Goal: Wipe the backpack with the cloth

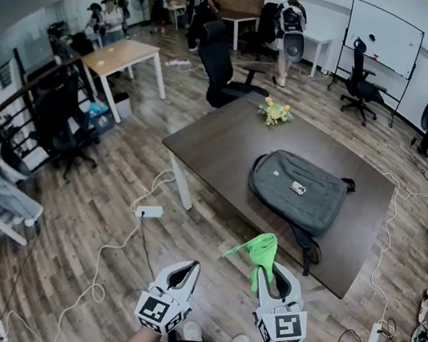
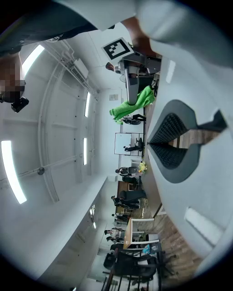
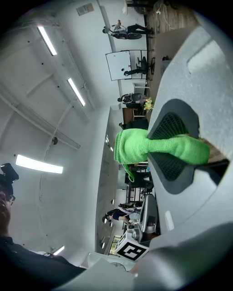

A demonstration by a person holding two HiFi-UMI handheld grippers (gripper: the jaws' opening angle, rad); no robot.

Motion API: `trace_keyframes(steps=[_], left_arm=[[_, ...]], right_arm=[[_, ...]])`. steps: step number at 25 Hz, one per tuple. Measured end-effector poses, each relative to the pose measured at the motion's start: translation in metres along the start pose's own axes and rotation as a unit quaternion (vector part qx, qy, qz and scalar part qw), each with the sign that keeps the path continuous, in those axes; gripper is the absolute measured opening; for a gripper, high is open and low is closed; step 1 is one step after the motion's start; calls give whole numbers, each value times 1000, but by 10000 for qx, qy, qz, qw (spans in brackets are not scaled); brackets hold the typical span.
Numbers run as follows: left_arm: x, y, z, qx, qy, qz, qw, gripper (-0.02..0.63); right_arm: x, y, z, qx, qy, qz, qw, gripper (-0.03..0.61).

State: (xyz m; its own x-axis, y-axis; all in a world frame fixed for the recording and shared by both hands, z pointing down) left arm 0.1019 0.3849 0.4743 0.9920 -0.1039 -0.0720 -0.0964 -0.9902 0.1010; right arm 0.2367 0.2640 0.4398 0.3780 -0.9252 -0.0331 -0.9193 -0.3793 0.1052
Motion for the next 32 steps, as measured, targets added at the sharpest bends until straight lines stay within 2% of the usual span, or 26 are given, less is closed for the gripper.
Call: trace_keyframes(steps=[11, 15, 21, 32], left_arm=[[-4, -5, 5, 16, -9, 19, 10000, 18], [-13, -9, 4, 28, -24, 21, 10000, 18], [-39, -20, 1, 23, 16, -45, 10000, 18], [-86, -29, -11, -68, 40, -205, 9998, 18]], right_arm=[[-10, 0, 4, -11, -112, -21, 9999, 89], [-17, 10, 1, -108, 52, 17, 9999, 92], [-34, 28, 5, -29, 195, -6, 9998, 94], [-46, 55, 0, -44, 216, -380, 9990, 94]])
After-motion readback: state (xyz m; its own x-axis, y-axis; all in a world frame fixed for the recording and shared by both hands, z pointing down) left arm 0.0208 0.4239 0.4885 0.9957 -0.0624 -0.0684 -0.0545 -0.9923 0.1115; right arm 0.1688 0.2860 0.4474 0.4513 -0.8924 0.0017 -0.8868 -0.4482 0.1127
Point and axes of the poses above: the fingertips, and each gripper's own axes: y forward along the fingers, x to its right, z out of its top, the point moved 2 cm from there along -y, backward along the fingers, and after that the axes turned 3 degrees about -x, right-handed, at the moved point
